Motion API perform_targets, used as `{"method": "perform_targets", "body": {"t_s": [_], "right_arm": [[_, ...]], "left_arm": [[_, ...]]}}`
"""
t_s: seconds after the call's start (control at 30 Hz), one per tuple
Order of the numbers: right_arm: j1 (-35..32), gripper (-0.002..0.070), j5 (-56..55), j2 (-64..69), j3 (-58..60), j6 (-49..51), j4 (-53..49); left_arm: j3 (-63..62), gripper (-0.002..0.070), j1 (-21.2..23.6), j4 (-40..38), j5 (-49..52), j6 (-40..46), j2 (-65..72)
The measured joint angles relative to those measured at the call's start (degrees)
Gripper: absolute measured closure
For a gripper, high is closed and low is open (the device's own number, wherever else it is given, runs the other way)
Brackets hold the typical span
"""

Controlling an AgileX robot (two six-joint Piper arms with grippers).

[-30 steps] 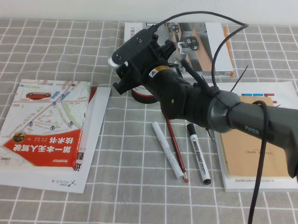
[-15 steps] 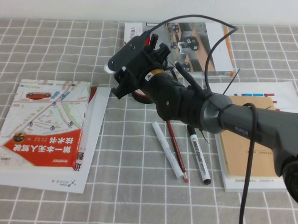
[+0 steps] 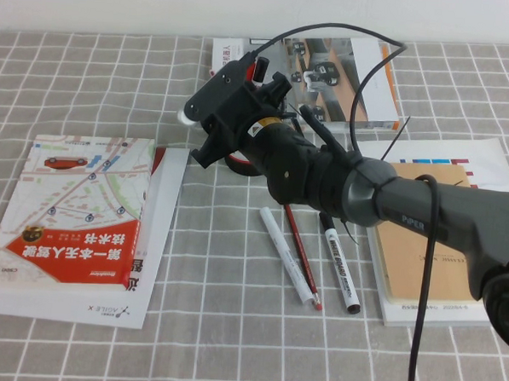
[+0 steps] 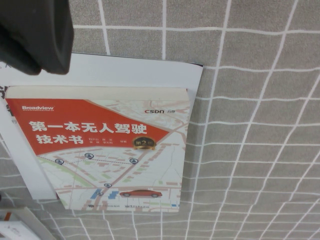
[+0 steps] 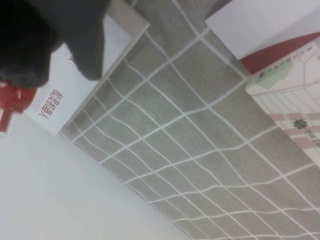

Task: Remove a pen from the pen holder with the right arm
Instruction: 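Take a marker out of the pen holder and lay it on the table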

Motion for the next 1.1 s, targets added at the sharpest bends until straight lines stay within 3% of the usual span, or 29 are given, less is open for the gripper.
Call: {"method": "perform_targets", "body": {"t_s": [0.27,0.87,1.1], "right_arm": [[0.0,0.0591,-0.1,0.0,0.0,-0.1,0.1],[0.0,0.0591,7.6,-7.2,-0.1,-0.7,0.8],[0.0,0.0591,8.9,-12.8,-0.1,-16.6,14.5]], "left_arm": [[0.0,0.0678,0.0,0.0,0.0,0.0,0.0],[0.0,0.0678,0.0,0.0,0.0,0.0,0.0],[0.0,0.0678,0.0,0.0,0.0,0.0,0.0]]}}
